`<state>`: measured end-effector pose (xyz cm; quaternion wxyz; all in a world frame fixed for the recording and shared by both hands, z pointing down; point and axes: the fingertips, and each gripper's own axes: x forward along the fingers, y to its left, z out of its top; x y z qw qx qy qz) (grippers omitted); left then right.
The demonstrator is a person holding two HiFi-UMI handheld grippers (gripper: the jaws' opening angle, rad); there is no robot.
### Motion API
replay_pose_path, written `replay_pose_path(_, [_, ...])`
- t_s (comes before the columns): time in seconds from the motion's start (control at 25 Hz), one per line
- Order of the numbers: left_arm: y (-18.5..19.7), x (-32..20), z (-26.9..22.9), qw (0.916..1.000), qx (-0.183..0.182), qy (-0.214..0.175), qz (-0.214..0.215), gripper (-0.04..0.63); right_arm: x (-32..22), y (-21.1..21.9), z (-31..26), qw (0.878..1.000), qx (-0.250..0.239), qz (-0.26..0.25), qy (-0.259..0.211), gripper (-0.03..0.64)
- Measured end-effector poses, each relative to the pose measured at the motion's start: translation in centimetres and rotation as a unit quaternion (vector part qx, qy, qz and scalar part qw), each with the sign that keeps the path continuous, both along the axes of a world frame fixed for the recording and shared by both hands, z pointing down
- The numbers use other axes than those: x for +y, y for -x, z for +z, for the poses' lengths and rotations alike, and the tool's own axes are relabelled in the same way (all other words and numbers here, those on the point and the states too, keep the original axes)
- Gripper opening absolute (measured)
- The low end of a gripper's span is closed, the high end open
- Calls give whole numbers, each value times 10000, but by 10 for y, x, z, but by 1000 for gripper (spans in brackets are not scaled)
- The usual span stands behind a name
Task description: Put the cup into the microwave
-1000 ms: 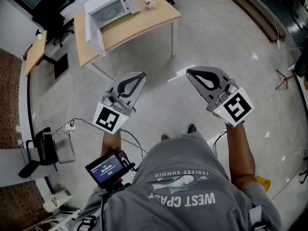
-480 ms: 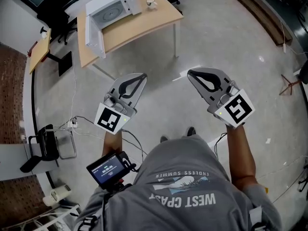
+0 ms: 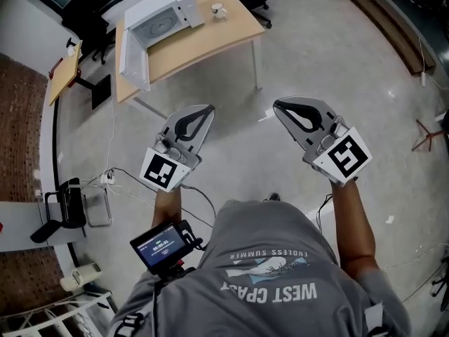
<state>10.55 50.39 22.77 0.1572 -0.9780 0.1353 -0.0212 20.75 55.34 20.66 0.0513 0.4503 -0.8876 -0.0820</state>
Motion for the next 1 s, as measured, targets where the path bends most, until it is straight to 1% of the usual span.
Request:
replay_pose_path(0.12, [-11,-1,2,10000,-16,-20,-68,21,-5,-14,2,10000,-27,-50,-19,20])
replay_pose_path(0.24, [-16,-8,8,9998,-118,43,-125,21,-14,-19,6,9999,-89,-105,8,20])
replay_pose_path(0.48, [-19,-41,14,9997,-163,77,-133,21,-50,-20,14,9997,-148,-132,119,20])
replay_pose_path(0.68, [-16,-89,21,9997,-210,89,-63,21,-98,-16,19,9997,-188,-50,149,20])
replay_pose_path(0.84, [-3,-143,25,9998,-191,106,-26,21,-152,-4,26,9996,-201,13,206,20])
replay_pose_path(1.0, [12,-201,28,9996,-246,105,28,21,-209,11,27,9994,-255,129,196,20])
